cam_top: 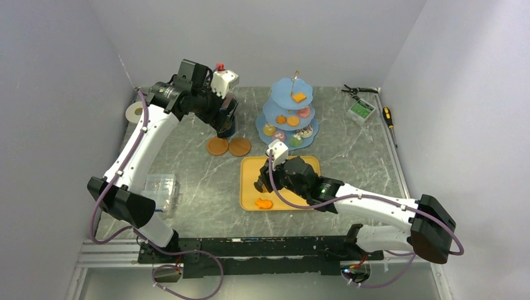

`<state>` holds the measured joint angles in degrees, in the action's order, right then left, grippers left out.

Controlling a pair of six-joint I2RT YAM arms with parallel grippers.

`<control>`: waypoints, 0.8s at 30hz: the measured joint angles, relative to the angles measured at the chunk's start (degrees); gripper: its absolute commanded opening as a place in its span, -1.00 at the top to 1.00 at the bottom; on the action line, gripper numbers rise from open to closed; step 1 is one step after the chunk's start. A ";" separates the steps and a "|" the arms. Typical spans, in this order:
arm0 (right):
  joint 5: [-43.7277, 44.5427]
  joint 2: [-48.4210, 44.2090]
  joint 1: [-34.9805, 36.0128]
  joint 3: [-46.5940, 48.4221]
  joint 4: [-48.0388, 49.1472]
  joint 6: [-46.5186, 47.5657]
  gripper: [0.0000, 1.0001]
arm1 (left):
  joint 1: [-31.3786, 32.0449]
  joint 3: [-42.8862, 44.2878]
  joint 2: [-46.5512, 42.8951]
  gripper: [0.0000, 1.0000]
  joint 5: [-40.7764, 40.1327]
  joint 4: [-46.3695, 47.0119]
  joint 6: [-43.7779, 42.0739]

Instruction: Serve the afternoon tea

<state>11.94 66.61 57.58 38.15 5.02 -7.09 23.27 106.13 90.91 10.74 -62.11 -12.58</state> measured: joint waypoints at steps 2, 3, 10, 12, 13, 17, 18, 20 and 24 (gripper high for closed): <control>0.00 0.37 0.00 -0.13 0.50 -0.02 -0.15 | 0.00 0.00 0.00 -0.87 0.02 0.00 0.00; 0.00 0.50 0.00 -0.33 0.92 -0.02 -0.15 | 0.00 0.00 0.00 -0.87 0.02 0.00 0.00; 0.02 1.90 0.00 -1.33 2.01 -0.02 -0.15 | 0.00 0.22 0.00 -0.87 0.11 -0.13 0.00; 0.02 2.60 0.00 -1.36 2.32 -0.02 -0.16 | 0.00 0.46 0.00 -0.87 0.15 -0.15 0.00; 0.00 2.97 0.00 -1.38 2.45 -0.02 -0.16 | 0.00 0.52 0.00 -0.87 0.17 -0.17 0.00; -0.02 3.91 0.00 -1.60 3.02 -0.07 -0.15 | 0.00 0.61 0.00 -0.87 0.17 -0.22 0.02; -0.02 4.09 0.00 -1.70 3.17 -0.09 -0.15 | 0.00 0.61 0.00 -0.87 0.17 -0.24 0.02; -0.02 4.31 0.00 -1.81 3.76 -0.09 -0.12 | 0.00 0.61 0.00 -0.87 0.17 -0.24 0.02; -0.02 4.66 0.00 -1.86 4.35 -0.04 -0.07 | 0.00 0.61 0.00 -0.87 0.17 -0.26 0.02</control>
<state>11.92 71.26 57.58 36.29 9.37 -7.14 23.27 106.74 90.91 10.92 -62.37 -12.56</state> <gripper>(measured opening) 0.560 0.933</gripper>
